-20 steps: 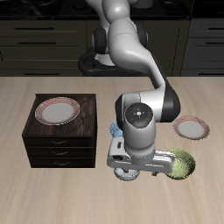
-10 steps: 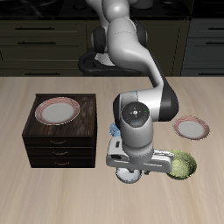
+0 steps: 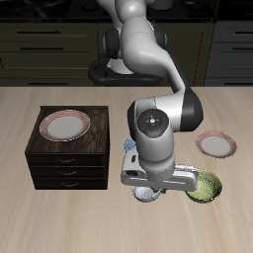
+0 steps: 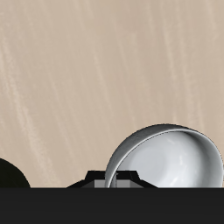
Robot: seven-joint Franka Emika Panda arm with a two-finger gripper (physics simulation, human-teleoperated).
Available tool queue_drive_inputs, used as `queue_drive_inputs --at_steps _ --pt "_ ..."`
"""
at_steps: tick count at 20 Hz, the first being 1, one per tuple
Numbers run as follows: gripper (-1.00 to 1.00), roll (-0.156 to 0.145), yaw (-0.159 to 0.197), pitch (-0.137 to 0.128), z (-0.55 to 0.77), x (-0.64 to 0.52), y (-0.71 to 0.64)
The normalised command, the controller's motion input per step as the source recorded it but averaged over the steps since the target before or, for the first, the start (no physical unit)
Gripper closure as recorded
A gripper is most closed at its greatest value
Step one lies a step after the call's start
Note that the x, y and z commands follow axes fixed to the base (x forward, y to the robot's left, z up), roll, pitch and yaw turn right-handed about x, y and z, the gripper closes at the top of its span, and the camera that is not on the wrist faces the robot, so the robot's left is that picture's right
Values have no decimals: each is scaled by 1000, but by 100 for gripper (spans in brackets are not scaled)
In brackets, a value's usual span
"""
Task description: Place the white bowl onto the plate that is on the left side of the table
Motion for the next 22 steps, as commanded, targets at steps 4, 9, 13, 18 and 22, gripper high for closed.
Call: queue_drive_inputs --at_steps 4,9,13,18,22 --pt "100 -2 20 -27 197 -13 -5" --pt "100 -13 25 -68 521 -115 -79" --pt "100 -29 -7 -73 522 -227 -86" --pt "100 -74 45 -97 458 -209 -115" --pt "100 -13 42 -124 759 -330 -296"
